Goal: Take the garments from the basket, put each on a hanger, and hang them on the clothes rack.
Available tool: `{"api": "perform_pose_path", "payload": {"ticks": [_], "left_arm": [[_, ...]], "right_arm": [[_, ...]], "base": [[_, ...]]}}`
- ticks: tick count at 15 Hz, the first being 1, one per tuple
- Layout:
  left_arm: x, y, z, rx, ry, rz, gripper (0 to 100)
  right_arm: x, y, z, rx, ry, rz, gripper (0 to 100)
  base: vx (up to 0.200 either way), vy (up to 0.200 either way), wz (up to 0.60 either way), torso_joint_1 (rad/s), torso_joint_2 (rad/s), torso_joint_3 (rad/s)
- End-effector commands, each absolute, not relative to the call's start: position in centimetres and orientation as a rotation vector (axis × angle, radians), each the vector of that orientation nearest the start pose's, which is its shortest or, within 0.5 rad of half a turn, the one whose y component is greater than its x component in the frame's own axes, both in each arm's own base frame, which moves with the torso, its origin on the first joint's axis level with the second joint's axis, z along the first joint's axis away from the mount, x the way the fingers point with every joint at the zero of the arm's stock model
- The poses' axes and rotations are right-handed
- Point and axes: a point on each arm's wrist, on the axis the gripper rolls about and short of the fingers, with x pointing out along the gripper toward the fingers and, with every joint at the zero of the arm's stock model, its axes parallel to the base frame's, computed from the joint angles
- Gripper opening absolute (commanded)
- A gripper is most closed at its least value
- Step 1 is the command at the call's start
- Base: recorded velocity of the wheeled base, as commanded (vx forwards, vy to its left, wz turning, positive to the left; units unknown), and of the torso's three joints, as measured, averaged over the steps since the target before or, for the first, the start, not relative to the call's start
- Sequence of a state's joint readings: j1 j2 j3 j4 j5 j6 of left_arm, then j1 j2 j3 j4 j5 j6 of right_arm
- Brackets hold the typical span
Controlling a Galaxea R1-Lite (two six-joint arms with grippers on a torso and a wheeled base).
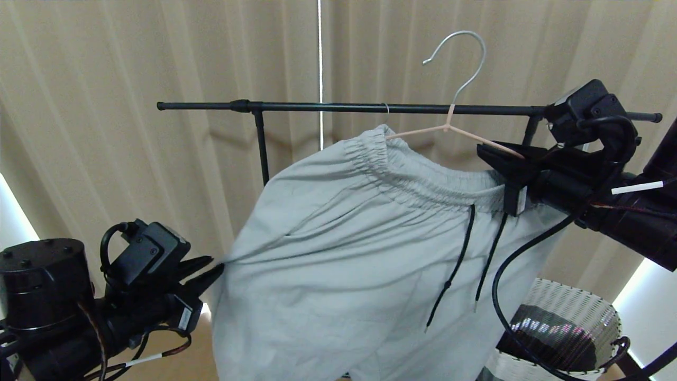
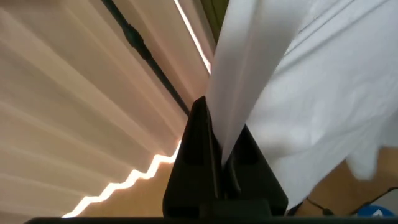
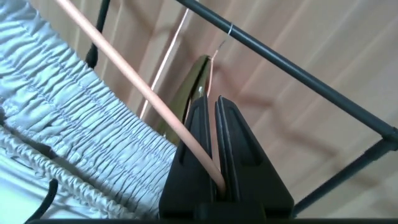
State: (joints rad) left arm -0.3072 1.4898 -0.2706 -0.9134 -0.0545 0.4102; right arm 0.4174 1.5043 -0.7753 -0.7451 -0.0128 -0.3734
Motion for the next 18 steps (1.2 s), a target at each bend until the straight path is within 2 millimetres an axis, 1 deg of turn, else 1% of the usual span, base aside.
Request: {"api": "perform_pose_path", "payload": {"ticks": [1, 2, 6, 7, 8, 9, 10, 11, 12, 13, 16, 17, 18], "left_arm": [[19.1, -6.3, 13.3, 0.434, 0.209, -0.422, 100], [19.0, -6.3, 13.6, 0.430, 0.198, -0.421, 100], [17.9, -6.3, 15.5, 0.404, 0.104, -0.422, 100], [17.2, -5.9, 16.3, 0.356, 0.069, -0.403, 100], [17.2, -5.9, 16.3, 0.356, 0.069, -0.403, 100], [15.8, -5.5, 17.0, 0.248, 0.041, -0.392, 100], [14.9, -5.2, 17.3, 0.205, 0.021, -0.388, 100], [14.8, -5.1, 17.5, 0.180, 0.012, -0.387, 100], [14.8, -5.1, 17.9, 0.123, 0.004, -0.383, 100], [14.9, -5.2, 18.2, 0.099, 0.000, -0.384, 100], [14.4, -5.1, 17.1, 0.102, 0.039, -0.395, 100], [14.5, -5.2, 17.1, 0.110, 0.039, -0.397, 100], [14.6, -5.2, 17.5, 0.107, 0.012, -0.396, 100]], "right_arm": [[24.1, 10.6, 24.1, -0.368, -0.088, 0.398, 0], [24.1, 10.5, 24.1, -0.368, -0.087, 0.392, 0], [24.6, 8.3, 23.7, -0.382, -0.033, 0.277, 0], [24.3, 7.0, 23.3, -0.399, 0.031, 0.204, 0], [24.3, 7.0, 23.3, -0.399, 0.031, 0.204, 0], [23.2, 5.7, 23.0, -0.417, 0.101, 0.155, 0], [22.7, 4.8, 23.0, -0.420, 0.130, 0.120, 0], [22.4, 4.3, 23.1, -0.420, 0.142, 0.096, 0], [21.9, 3.2, 23.1, -0.422, 0.175, 0.029, 0], [21.6, 2.5, 23.2, -0.422, 0.190, -0.016, 0], [20.8, 0.7, 23.5, -0.423, 0.230, -0.135, 0], [20.5, 0.1, 23.6, -0.423, 0.248, -0.178, 0], [19.9, -1.0, 23.8, -0.435, 0.272, -0.247, 0]], "base": [[0.000, 0.000, 0.00, 0.000, 0.00, 0.000], [0.000, 0.000, 0.00, 0.000, 0.00, 0.000], [0.000, 0.000, 0.00, 0.000, 0.00, 0.000], [0.000, 0.000, 0.00, 0.000, 0.00, 0.000], [0.000, 0.000, 0.00, 0.000, 0.00, 0.000], [0.000, 0.000, 0.00, 0.000, 0.00, 0.000], [0.000, 0.000, 0.00, 0.000, 0.00, 0.000], [0.000, 0.000, 0.00, 0.000, 0.00, 0.000], [0.000, 0.000, 0.00, 0.000, 0.00, 0.000], [0.000, 0.000, 0.00, 0.000, 0.00, 0.000], [0.000, 0.000, 0.00, 0.000, 0.00, 0.000], [0.000, 0.000, 0.00, 0.000, 0.00, 0.000], [0.000, 0.000, 0.00, 0.000, 0.00, 0.000]]}}
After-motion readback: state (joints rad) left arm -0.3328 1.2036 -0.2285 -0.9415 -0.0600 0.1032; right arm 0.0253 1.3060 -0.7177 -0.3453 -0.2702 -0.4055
